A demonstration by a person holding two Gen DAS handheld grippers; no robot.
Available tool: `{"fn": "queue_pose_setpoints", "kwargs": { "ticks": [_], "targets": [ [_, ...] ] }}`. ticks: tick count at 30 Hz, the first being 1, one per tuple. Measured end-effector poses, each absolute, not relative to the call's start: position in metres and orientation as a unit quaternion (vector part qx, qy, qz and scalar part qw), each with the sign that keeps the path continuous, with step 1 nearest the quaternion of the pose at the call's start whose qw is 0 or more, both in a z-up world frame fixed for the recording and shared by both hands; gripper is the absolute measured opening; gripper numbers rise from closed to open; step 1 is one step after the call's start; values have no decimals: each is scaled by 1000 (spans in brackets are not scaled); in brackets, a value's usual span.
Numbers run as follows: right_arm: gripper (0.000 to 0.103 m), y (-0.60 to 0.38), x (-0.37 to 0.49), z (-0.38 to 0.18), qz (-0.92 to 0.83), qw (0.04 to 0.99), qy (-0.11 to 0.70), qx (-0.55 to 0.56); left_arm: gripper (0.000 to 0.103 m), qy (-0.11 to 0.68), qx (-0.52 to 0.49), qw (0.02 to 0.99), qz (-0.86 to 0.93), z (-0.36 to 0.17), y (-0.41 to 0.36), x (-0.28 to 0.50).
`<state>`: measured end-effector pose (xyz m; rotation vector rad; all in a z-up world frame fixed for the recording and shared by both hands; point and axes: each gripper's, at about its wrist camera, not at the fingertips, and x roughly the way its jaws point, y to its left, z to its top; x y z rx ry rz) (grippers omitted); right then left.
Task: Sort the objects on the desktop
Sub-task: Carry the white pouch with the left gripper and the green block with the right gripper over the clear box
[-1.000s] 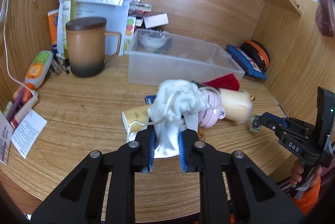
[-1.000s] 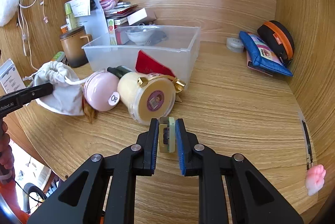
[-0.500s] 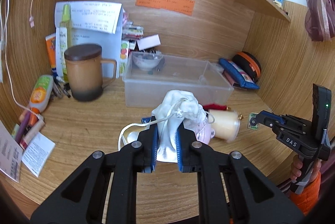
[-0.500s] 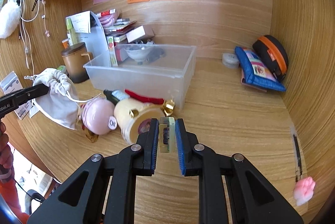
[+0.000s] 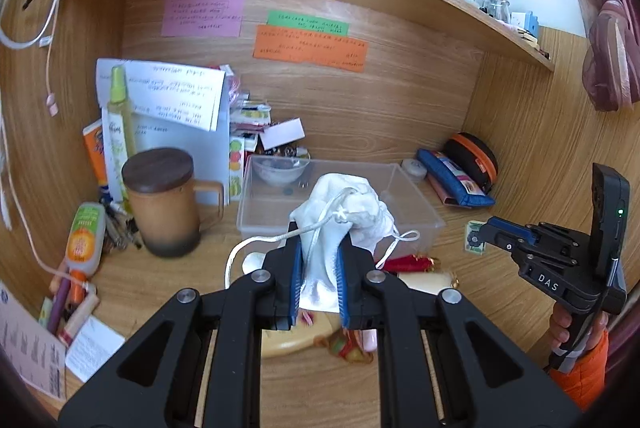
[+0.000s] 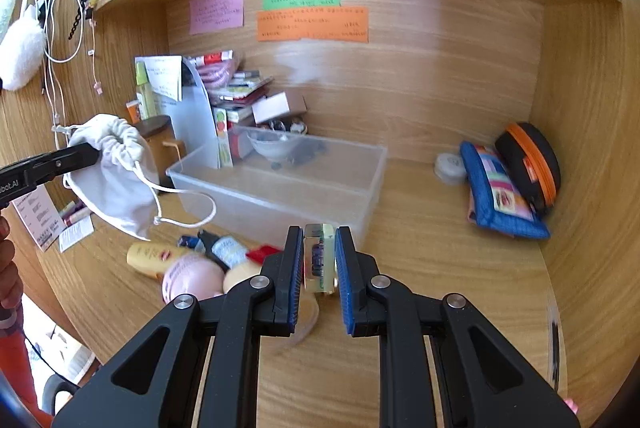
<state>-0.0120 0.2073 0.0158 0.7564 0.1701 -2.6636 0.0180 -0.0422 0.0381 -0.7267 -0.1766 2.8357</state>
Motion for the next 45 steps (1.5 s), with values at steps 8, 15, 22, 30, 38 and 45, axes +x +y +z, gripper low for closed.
{"fn": "queue_pose_setpoints", "kwargs": {
  "ticks": [8, 15, 22, 30, 38, 45],
  "targets": [
    [15, 192, -38, 34, -945, 204, 66, 248, 14, -52, -233, 107, 965, 58, -38, -11],
    [15, 183, -71, 42, -941, 215, 74, 250, 14, -47, -238, 114, 963, 69, -40, -45],
    [15, 172, -109, 41, -932, 219, 88, 275, 14, -32, -260, 116, 958, 66, -38, -80],
    [15, 164, -149, 30, -916, 226, 102, 314, 14, -22, -297, 104, 949, 50, -38, -126],
    [15, 149, -185, 9, -898, 225, 135, 353, 14, -9, -342, 101, 934, 24, -35, -165],
    [15, 133, -207, -8, -880, 230, 165, 381, 14, 7, -373, 107, 922, 4, -27, -186]
  ]
}}
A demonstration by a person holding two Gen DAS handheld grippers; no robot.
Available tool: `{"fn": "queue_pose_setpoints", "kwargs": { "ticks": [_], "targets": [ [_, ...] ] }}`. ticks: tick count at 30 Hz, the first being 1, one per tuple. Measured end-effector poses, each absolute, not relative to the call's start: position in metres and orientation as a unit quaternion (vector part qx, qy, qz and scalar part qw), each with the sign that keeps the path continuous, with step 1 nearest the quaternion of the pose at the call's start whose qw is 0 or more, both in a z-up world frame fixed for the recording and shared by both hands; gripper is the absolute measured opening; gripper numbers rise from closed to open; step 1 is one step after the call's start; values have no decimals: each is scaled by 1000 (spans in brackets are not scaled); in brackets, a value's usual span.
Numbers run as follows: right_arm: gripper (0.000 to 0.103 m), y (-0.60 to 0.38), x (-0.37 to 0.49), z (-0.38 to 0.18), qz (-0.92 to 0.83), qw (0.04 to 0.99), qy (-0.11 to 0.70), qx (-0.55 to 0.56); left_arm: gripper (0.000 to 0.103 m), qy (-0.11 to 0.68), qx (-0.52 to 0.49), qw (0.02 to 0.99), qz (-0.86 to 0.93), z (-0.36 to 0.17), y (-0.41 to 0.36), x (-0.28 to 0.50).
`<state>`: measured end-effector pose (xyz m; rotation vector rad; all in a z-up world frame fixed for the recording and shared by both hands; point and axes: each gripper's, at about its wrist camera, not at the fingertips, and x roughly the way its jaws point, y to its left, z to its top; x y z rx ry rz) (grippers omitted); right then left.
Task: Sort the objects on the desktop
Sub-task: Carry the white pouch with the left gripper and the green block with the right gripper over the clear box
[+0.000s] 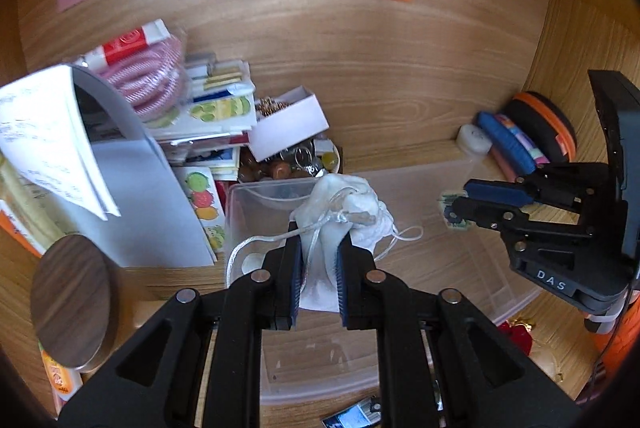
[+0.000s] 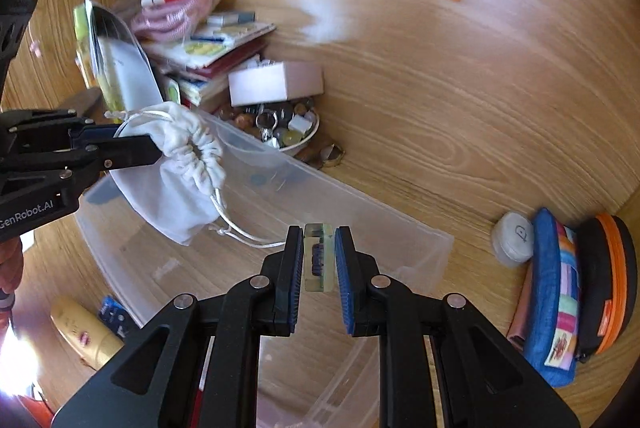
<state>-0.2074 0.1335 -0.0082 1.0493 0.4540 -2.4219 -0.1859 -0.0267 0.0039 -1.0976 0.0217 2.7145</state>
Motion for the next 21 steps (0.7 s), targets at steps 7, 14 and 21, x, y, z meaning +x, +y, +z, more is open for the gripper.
{"fn": "queue_pose_setpoints", "kwargs": {
  "ticks": [7, 14, 21],
  "targets": [
    [15, 120, -222, -27, -858, 234, 204, 410, 14, 13, -395, 115, 912, -7, -26, -197],
    [15, 107, -228, -42, -833, 234, 245, 437, 14, 16, -411, 115, 904, -10, -24, -199],
    [15, 103, -230, -50, -819, 234, 264, 452, 18, 13, -422, 114, 899, -14, -24, -201]
  ]
}}
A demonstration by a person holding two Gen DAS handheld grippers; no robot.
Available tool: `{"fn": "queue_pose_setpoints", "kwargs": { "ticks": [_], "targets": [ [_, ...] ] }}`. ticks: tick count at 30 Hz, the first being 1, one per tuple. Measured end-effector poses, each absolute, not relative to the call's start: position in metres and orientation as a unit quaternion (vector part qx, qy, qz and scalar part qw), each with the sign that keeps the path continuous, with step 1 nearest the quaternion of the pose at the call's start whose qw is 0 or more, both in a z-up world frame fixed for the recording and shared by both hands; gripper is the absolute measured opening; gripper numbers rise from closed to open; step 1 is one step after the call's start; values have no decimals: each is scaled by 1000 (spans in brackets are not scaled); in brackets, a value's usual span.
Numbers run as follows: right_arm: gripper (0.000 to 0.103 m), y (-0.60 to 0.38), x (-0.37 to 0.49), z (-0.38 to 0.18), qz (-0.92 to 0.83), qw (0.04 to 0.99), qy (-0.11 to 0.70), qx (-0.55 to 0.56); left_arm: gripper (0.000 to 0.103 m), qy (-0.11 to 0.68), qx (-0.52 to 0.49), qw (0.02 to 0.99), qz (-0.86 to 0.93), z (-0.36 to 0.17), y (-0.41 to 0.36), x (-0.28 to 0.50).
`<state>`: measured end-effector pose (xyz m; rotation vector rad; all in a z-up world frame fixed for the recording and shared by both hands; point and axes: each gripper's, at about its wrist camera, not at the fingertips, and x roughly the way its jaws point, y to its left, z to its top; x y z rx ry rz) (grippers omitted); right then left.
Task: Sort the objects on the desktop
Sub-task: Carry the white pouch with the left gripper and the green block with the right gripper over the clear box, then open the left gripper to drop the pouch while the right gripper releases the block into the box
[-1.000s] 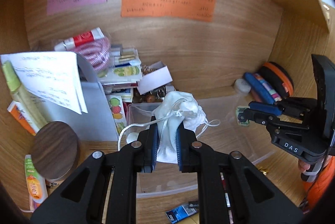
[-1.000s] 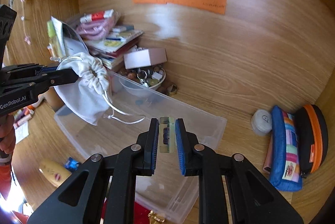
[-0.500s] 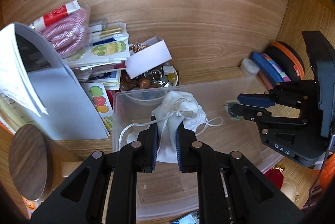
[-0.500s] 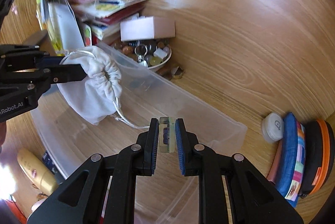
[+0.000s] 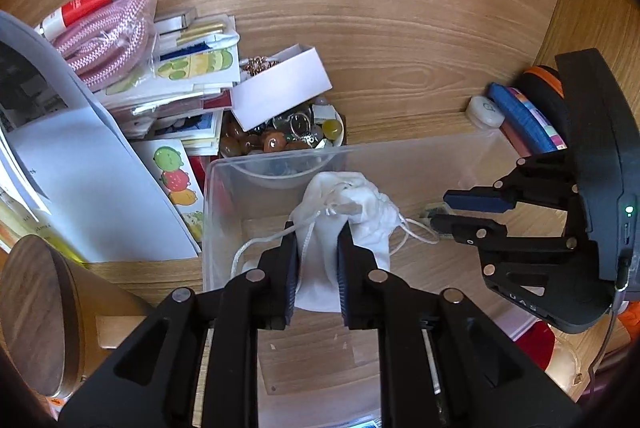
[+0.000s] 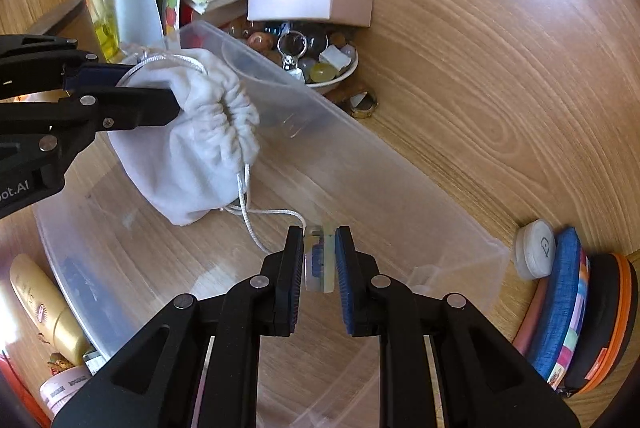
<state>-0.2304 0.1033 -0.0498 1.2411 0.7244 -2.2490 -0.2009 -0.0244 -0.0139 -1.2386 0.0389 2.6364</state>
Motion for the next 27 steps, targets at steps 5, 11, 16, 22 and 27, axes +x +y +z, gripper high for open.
{"fn": "queue_pose_setpoints", "kwargs": {
  "ticks": [5, 11, 16, 22, 27],
  "targets": [
    [15, 101, -229, -53, -812, 230, 279, 457, 34, 18, -428, 112, 897, -16, -24, -202],
    [19, 96, -225, -54, -809, 214, 313, 449, 46, 29, -424, 107, 899, -17, -18, -205],
    [48, 96, -215, -49, -817, 202, 330, 428, 58, 45, -408, 102, 906, -9, -15, -196],
    [54, 105, -199, -31, -831, 193, 329, 405, 70, 68, -382, 92, 917, 7, -8, -180],
    [62, 120, -182, -16, -850, 187, 306, 386, 85, 84, -358, 77, 927, 23, -6, -162]
  ]
}}
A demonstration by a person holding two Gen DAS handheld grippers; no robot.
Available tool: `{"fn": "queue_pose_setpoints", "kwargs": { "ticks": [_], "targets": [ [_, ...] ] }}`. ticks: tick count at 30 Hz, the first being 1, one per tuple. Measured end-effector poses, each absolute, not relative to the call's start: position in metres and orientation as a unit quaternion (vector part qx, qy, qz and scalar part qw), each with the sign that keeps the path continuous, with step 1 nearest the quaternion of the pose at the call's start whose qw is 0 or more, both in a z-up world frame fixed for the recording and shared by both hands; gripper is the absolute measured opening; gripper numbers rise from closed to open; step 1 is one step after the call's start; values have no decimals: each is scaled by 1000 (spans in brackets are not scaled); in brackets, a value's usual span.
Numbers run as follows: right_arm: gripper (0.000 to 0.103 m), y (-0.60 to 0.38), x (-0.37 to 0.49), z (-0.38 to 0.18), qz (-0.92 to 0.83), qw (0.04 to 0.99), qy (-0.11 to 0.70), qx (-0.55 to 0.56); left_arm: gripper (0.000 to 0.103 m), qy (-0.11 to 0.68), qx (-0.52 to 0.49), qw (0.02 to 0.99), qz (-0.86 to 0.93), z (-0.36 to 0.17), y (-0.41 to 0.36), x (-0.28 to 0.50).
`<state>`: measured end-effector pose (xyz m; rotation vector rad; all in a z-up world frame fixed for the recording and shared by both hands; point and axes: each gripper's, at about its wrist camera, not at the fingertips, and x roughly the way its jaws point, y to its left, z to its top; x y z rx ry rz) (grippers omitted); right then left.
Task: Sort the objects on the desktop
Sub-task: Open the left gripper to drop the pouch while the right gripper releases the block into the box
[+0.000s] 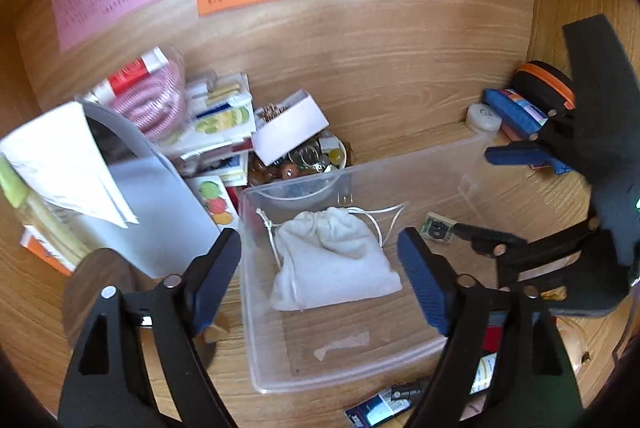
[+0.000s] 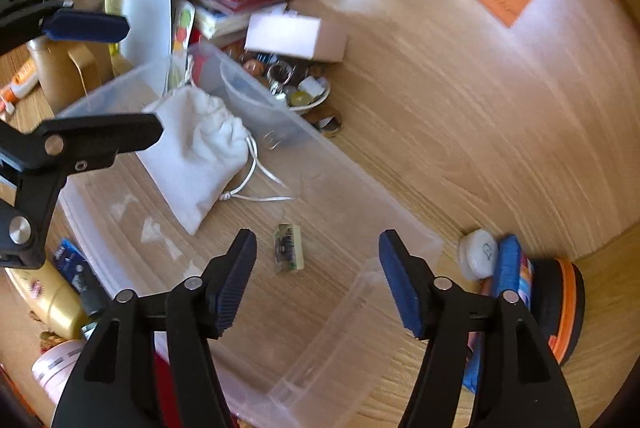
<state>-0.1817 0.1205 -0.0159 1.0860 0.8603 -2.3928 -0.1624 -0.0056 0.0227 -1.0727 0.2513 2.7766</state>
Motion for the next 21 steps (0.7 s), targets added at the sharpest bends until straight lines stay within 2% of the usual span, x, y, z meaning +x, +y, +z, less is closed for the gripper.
{"fn": "queue_pose_setpoints", "kwargs": {
  "ticks": [3, 5, 10, 14, 21],
  "targets": [
    [67, 123, -171, -2, -866, 187, 282, 367, 92, 88, -342, 67, 933, 33, -5, -150],
    [75, 129, -155, 9, -878, 186, 266, 352, 94, 90, -333, 64, 936, 40, -5, -141],
    [76, 151, -139, 32, -899, 190, 228, 322, 95, 95, -315, 56, 943, 53, -5, -119],
    [84, 160, -118, 47, -912, 193, 202, 299, 98, 91, -299, 55, 948, 63, -6, -99],
    [86, 169, -79, 53, -923, 196, 190, 273, 100, 93, -275, 53, 955, 72, -4, -62]
  ]
}}
